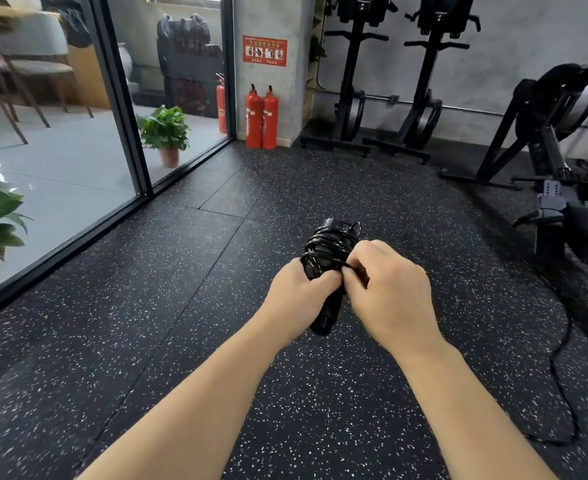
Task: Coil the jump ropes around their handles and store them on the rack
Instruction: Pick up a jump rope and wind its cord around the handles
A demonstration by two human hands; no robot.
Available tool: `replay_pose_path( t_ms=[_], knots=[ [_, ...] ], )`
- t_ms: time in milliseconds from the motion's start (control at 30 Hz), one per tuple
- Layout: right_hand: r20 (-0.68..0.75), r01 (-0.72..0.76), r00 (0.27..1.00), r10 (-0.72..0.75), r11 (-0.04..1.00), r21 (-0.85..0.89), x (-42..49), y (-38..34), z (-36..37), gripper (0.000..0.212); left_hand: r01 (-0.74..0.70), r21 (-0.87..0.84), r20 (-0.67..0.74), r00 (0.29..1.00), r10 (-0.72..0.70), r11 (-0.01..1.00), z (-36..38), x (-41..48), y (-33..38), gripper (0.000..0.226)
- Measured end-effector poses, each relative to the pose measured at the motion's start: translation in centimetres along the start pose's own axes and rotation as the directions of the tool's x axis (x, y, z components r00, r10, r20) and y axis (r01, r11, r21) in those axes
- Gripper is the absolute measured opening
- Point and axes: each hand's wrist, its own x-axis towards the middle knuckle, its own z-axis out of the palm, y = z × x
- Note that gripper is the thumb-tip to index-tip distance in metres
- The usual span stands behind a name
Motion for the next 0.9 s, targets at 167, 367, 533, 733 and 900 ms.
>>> replay_pose_path(
  t_ms=[167, 367, 533, 733, 900],
  knots=[
    [0.138, -0.103, 0.988, 0.068, 0.958, 0.267, 0.4, 0.7, -0.4, 0.013, 0.013, 0.04, -0.039, 0.999, -0.012, 0.999, -0.4, 0.2, 0.1, 0.015],
    [0.267, -0.328, 0.935, 0.232, 0.853, 0.406, 0.8, 1.5, -0.6, 0.013, -0.049, 0.201, -0.031, 0.998, 0.056, 0.978, -0.6, 0.1, -0.2, 0.016],
    [0.186, -0.076, 0.982, 0.034, 0.972, 0.223, 0.7, 1.2, -0.8, 0.011, -0.072, 0.258, 0.034, 0.997, 0.066, 0.963, -0.9, 0.2, 0.4, 0.011],
    [0.322, 0.077, 0.944, -0.076, 0.997, 0.011, 0.2, 0.9, -0.7, 0.016, -0.089, 0.322, 0.173, 0.984, 0.034, 0.942, -1.3, -0.1, 0.6, 0.016],
    [0.375, 0.068, 0.927, 0.0, 0.983, -0.168, -0.1, 0.5, -0.8, 0.011, -0.018, 0.282, 0.187, 0.982, -0.036, 0.959, -0.8, 0.0, -0.1, 0.024]
  ],
)
